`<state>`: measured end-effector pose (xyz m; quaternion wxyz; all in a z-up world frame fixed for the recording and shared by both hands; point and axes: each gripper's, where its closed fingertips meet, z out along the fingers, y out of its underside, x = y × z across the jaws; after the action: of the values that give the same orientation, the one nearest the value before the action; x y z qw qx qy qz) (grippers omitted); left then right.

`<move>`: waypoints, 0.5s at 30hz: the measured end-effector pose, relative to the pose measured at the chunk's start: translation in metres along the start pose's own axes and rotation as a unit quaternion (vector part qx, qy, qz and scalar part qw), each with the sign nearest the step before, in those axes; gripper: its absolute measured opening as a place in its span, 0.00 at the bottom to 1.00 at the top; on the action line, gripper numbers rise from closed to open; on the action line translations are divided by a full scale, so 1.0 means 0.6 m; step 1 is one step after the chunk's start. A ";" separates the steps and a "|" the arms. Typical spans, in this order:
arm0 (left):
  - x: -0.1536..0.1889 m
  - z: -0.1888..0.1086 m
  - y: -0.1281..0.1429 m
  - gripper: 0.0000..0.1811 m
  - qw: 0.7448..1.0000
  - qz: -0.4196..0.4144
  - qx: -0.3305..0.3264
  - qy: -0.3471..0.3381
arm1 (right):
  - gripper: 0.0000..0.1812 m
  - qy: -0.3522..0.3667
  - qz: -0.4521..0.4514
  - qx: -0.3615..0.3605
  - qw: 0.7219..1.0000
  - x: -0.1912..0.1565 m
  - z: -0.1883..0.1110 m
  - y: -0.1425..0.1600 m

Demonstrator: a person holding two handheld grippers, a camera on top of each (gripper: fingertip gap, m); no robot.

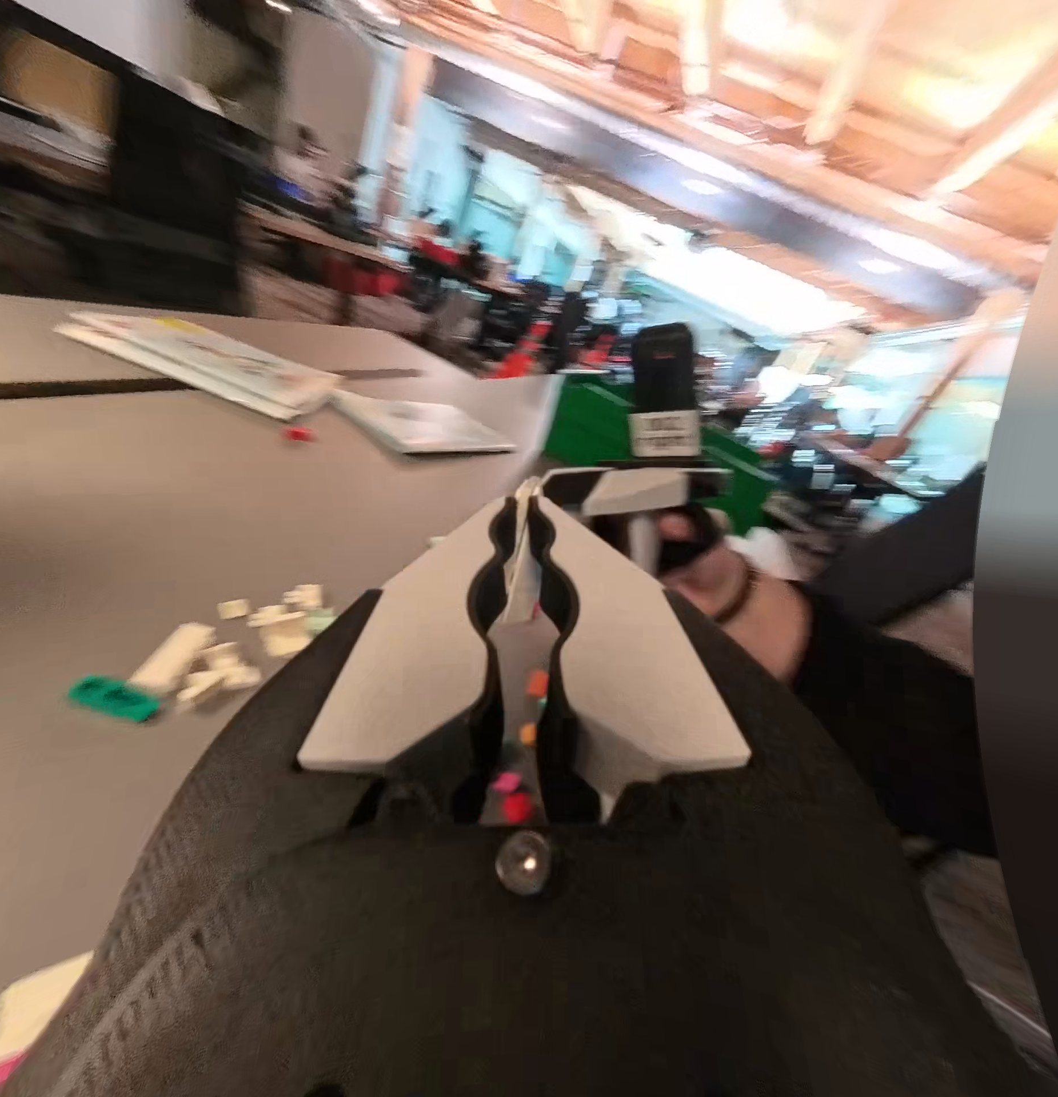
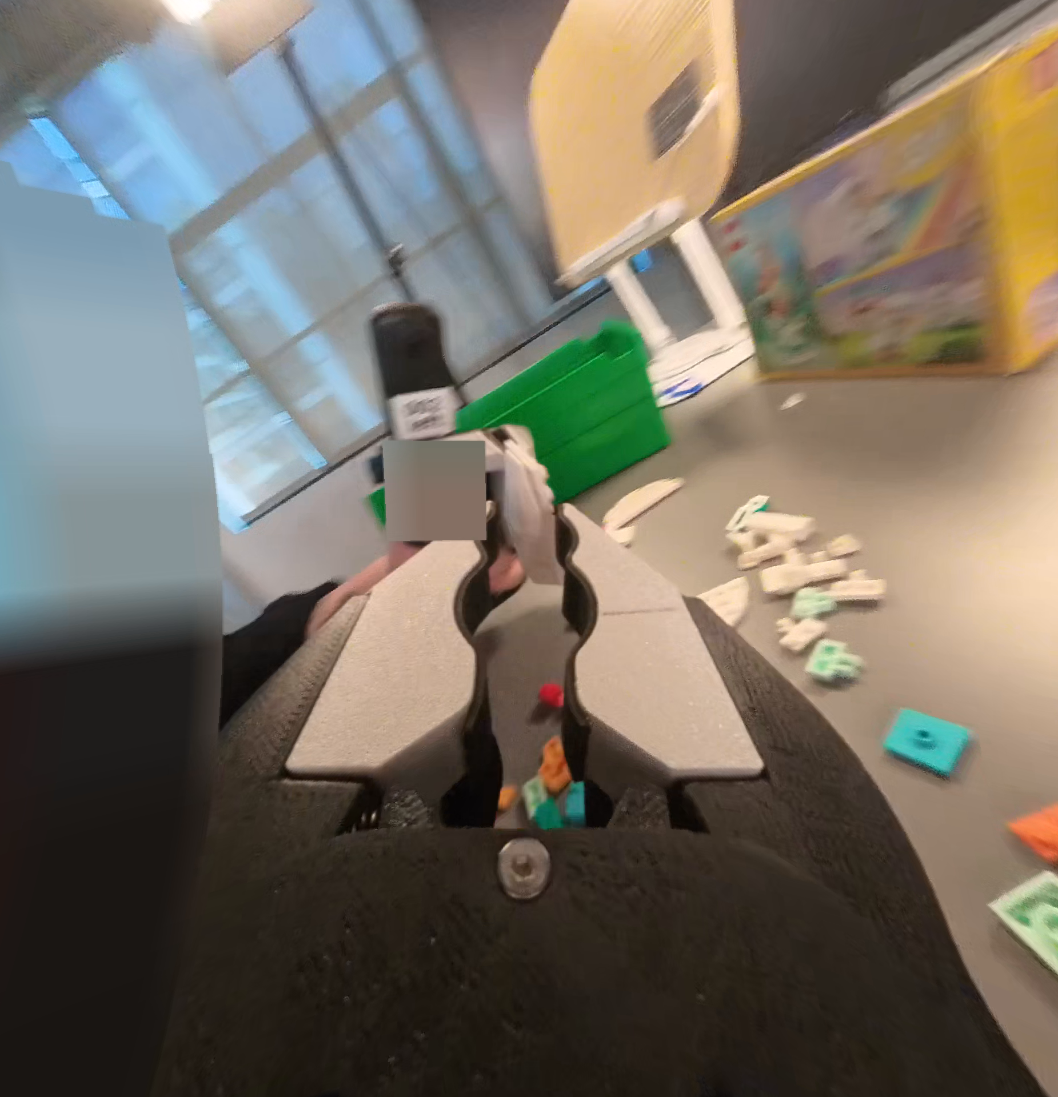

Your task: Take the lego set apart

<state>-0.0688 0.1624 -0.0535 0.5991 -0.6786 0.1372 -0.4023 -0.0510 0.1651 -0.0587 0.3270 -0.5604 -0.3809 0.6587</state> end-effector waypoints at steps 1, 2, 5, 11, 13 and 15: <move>-0.013 0.000 0.002 0.02 0.999 0.017 0.000 -0.038 | 0.13 0.034 -0.022 0.015 0.999 0.007 0.006 -0.004; -0.020 0.002 0.005 0.02 0.998 0.027 -0.002 -0.061 | 0.18 0.075 -0.049 0.023 0.996 0.016 0.012 -0.004; -0.027 0.010 0.015 0.02 0.995 0.042 -0.002 -0.095 | 0.25 0.182 -0.111 0.000 0.977 0.045 0.029 0.014; -0.027 0.015 0.019 0.01 0.992 0.043 0.012 -0.114 | 0.25 0.272 -0.118 0.005 0.955 0.073 0.031 0.026; -0.034 0.013 0.018 0.01 0.989 0.060 0.016 -0.137 | 0.22 0.275 -0.128 0.017 0.953 0.069 0.031 0.022; -0.043 0.008 0.016 0.01 0.985 0.065 0.021 -0.156 | 0.20 0.279 -0.132 0.025 0.951 0.066 0.028 0.018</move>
<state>-0.0793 0.1806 -0.0721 0.6516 -0.7103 0.0772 -0.2547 -0.0737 0.1916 -0.0863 0.5179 -0.6582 -0.3284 0.4367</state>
